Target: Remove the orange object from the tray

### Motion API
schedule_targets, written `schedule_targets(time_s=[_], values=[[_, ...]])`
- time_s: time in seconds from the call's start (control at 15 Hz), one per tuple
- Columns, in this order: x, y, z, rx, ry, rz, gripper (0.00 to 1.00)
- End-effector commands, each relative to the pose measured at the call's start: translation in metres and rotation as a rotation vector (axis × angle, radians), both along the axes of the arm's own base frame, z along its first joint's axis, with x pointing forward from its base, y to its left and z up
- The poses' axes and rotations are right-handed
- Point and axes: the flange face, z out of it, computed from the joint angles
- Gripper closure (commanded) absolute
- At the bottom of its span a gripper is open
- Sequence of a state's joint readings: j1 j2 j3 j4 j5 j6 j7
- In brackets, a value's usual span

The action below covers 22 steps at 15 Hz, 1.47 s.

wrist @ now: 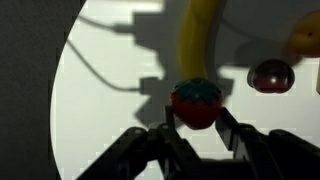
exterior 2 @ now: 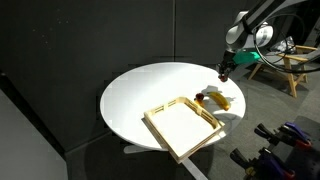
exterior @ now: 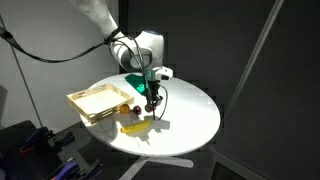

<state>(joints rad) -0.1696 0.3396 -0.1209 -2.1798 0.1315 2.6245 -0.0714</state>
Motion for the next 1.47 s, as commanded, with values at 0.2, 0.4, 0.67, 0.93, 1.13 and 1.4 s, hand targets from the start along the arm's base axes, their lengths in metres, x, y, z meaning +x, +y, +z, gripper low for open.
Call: schedule_targets(time_s=[0.2,0.4,0.67,0.93,1.13,1.4], values=[[0.002,-0.032,-0.011,0.006,0.024,-0.065,0.79],[-0.005,-0.044,-0.013,0.008,0.022,-0.070,0.79],[-0.017,-0.058,-0.015,0.001,0.022,-0.069,0.79],[-0.025,-0.062,-0.027,0.003,0.039,-0.051,0.79],[-0.031,-0.056,-0.037,0.002,0.052,-0.017,0.79],[-0.037,-0.045,-0.047,0.003,0.052,0.022,0.79]])
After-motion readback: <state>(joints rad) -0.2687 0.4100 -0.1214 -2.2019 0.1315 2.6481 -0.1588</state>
